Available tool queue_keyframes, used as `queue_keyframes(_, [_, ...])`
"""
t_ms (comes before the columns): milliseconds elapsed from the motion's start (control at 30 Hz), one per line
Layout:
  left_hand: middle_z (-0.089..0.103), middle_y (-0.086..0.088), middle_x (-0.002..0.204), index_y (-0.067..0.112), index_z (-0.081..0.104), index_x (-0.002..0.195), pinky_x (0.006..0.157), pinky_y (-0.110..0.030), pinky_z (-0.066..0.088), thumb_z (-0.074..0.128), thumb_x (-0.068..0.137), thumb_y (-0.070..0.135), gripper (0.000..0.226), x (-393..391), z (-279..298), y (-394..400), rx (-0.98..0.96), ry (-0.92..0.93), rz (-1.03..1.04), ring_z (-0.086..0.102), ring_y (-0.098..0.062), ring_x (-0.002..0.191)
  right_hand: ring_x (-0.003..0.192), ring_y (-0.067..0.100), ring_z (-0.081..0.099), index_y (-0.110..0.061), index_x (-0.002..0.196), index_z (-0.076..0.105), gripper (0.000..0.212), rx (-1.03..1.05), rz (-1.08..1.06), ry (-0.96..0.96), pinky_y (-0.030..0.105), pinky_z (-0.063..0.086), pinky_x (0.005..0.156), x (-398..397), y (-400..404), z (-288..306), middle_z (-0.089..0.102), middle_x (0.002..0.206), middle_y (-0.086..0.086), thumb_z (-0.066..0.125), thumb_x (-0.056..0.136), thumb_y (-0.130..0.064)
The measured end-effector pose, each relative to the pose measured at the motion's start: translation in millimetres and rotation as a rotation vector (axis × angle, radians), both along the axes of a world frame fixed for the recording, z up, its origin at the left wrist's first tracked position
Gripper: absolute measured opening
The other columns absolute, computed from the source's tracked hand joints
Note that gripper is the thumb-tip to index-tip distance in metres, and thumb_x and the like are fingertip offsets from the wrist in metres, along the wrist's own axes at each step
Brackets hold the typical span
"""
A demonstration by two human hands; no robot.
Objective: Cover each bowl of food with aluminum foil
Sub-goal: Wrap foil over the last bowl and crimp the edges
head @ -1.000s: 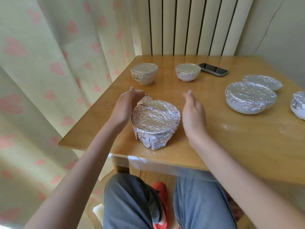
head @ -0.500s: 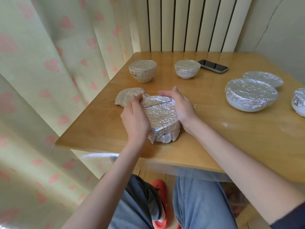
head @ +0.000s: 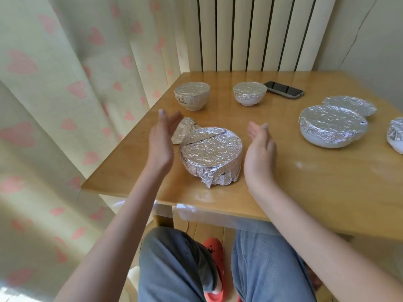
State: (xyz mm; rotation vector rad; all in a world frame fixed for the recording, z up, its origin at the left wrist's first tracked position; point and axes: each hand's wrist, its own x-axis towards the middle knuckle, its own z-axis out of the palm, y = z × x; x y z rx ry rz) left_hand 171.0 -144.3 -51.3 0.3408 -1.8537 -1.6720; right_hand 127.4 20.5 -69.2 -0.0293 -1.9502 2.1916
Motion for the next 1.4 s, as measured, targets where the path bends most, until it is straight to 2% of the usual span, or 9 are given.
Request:
queue_keyframes(167, [0.063, -0.006, 0.129, 0.007, 0.061, 0.127, 0.089, -0.011, 0.043, 0.017, 0.105, 0.043, 0.061, -21.9, 9.7, 9.2, -0.134, -0.246, -0.286, 0.058, -0.010, 0.115, 0.100, 0.010, 0.049, -0.017, 0.119, 0.061, 0.039, -0.062, -0.018, -0.113, 0.023, 0.034, 0.086, 19.3, -36.6, -2.2, 0.059, 0.106, -0.008, 0.029, 0.103, -0.033])
queue_keyframes(300, [0.069, -0.003, 0.118, 0.024, 0.071, 0.102, 0.102, -0.032, 0.041, 0.017, 0.098, 0.060, 0.065, -24.3, 1.6, 20.5, -0.193, -0.271, -0.101, 0.060, -0.019, 0.113, 0.099, 0.022, 0.065, -0.029, 0.088, 0.070, 0.052, -0.098, 0.184, -0.239, 0.041, 0.050, 0.092, -13.9, -34.6, -0.4, 0.071, 0.102, 0.002, 0.028, 0.091, -0.059])
queue_keyframes(433, [0.065, 0.000, 0.116, 0.021, 0.069, 0.108, 0.096, -0.033, 0.035, 0.015, 0.105, 0.044, 0.059, -16.8, 3.5, 43.5, -0.163, -0.300, 0.225, 0.053, -0.023, 0.111, 0.098, 0.025, 0.067, -0.013, 0.100, 0.070, 0.063, -0.094, 0.439, -0.239, 0.036, 0.052, 0.088, -35.9, -24.1, 4.9, 0.072, 0.101, 0.011, 0.021, 0.100, -0.053])
queue_keyframes(600, [0.047, 0.011, 0.072, 0.018, 0.051, 0.090, 0.079, -0.031, 0.032, 0.015, 0.106, 0.042, 0.046, -13.9, 6.0, 41.6, -0.214, -0.270, 0.153, 0.046, -0.018, 0.083, 0.105, 0.018, 0.063, -0.015, 0.110, 0.066, 0.069, 0.006, 0.550, -0.211, 0.035, 0.047, 0.097, -44.1, -16.9, 0.0, 0.068, 0.111, 0.005, 0.013, 0.098, -0.058])
queue_keyframes(733, [0.060, -0.001, 0.122, 0.026, 0.054, 0.125, 0.103, -0.035, 0.037, 0.038, 0.090, 0.059, 0.050, -1.4, 16.2, 2.2, -0.374, -0.251, -0.042, 0.054, -0.015, 0.113, 0.114, 0.014, 0.056, -0.015, 0.123, 0.058, 0.029, 0.360, 0.395, -0.025, 0.030, 0.046, 0.098, -53.5, 31.1, -1.7, 0.060, 0.122, 0.000, 0.043, 0.099, -0.019])
queue_keyframes(833, [0.023, 0.013, 0.157, 0.043, 0.024, 0.150, 0.120, -0.043, 0.018, 0.058, 0.067, 0.069, 0.093, 1.7, 37.6, -15.7, -0.683, -0.315, -0.465, 0.016, -0.007, 0.147, 0.116, 0.011, 0.055, -0.010, 0.137, 0.045, 0.051, 0.588, 0.673, 0.059, 0.014, 0.047, 0.088, -39.4, 66.1, -2.2, 0.055, 0.128, 0.001, 0.052, 0.089, 0.005])
queue_keyframes(1000, [-0.017, 0.016, 0.160, 0.073, -0.005, 0.135, 0.115, -0.065, 0.000, 0.083, 0.055, 0.064, 0.118, -29.2, 60.8, 16.8, -1.287, -0.709, -0.758, -0.026, -0.018, 0.146, 0.116, 0.009, 0.052, -0.021, 0.136, 0.042, 0.087, 0.769, 0.671, 0.079, 0.025, 0.043, 0.102, -14.1, 62.5, -6.4, 0.051, 0.128, -0.005, 0.085, 0.062, -0.038])
queue_keyframes(1133, [0.001, 0.021, 0.156, 0.077, 0.017, 0.122, 0.117, -0.055, 0.018, 0.080, 0.040, 0.068, 0.104, -42.4, 60.7, 28.2, -1.328, -0.837, -0.856, 0.002, -0.019, 0.149, 0.097, 0.006, 0.055, -0.022, 0.113, 0.047, 0.077, 0.857, 0.554, 0.186, 0.024, 0.047, 0.086, -2.7, 49.0, -3.8, 0.056, 0.109, -0.009, 0.080, 0.055, -0.061])
queue_keyframes(1400, [0.019, 0.024, 0.125, 0.077, 0.020, 0.101, 0.108, -0.052, 0.034, 0.075, 0.035, 0.065, 0.086, -46.1, 57.9, 35.1, -1.362, -0.856, -0.832, 0.020, -0.015, 0.130, 0.073, 0.013, 0.065, -0.015, 0.088, 0.059, 0.048, 0.686, 0.487, 0.214, 0.037, 0.054, 0.075, -14.1, 44.6, -13.0, 0.067, 0.078, -0.006, 0.090, 0.056, -0.035])
